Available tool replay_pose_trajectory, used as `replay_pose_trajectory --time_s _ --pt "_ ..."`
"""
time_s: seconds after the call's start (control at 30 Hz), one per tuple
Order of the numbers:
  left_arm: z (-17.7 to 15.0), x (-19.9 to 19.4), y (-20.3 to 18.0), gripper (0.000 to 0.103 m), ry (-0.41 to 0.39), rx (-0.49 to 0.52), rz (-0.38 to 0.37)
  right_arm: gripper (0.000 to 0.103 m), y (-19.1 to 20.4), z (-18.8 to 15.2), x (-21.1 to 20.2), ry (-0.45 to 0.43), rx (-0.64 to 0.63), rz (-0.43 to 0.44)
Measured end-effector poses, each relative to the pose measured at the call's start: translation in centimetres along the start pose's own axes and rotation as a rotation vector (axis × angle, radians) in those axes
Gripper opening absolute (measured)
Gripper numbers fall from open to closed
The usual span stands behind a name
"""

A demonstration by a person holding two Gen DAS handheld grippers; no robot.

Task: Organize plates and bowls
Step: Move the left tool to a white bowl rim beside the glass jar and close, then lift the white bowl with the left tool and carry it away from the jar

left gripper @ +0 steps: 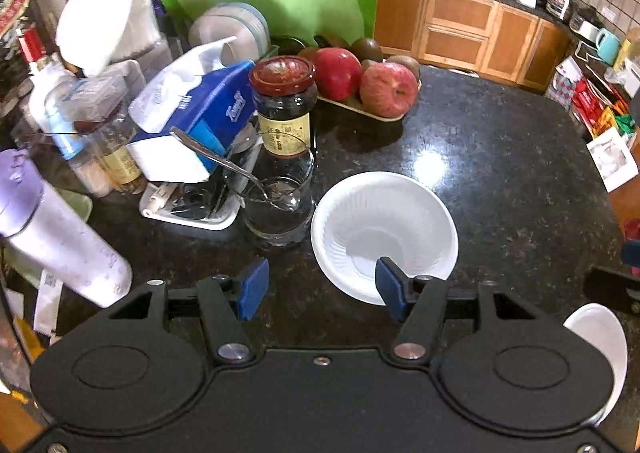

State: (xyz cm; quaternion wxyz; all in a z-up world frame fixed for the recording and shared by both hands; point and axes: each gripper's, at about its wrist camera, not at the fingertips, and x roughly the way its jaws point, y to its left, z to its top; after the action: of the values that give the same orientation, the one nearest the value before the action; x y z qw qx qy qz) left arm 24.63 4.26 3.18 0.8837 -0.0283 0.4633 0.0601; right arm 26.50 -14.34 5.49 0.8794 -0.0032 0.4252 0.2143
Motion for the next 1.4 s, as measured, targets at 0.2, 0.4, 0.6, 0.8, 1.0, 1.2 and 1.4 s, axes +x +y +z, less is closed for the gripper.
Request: replay_pose_trajectory --time_s 0.2,0.4,0.6,0.8,1.0,1.2,1.4 --pt "0.9 1.9 0.6 0.063 0.019 0.023 -0.04 0.068 0.9 1.1 3.6 0.039 0.006 -0.031" --pt "1.8 3.7 1.0 0.063 0.042 0.039 -0.064 0.064 1.2 1.8 7.1 0.08 0.003 -0.06" --pt "2.6 5.4 1.4 0.061 0.069 0.041 -0.084 0.058 1.9 2.5 9.9 0.123 -0.008 -0.052" --pt "3.0 6.7 1.7 0.057 0.106 0.029 -0.111 0.048 1.9 3.2 12.4 0.167 -0.012 -0.03" --pt "3.3 7.8 1.4 0.049 0.134 0.043 -0.119 0.041 1.7 3.8 14.5 0.202 -0.015 -0.021" --pt "3.5 8.5 1.3 0.038 0.153 0.041 -0.126 0.029 1.2 3.7 15.8 0.237 -0.003 -0.005" --pt "3.6 8.8 1.3 0.026 0.157 0.046 -0.118 0.021 1.1 3.6 16.1 0.242 -0.005 0.007"
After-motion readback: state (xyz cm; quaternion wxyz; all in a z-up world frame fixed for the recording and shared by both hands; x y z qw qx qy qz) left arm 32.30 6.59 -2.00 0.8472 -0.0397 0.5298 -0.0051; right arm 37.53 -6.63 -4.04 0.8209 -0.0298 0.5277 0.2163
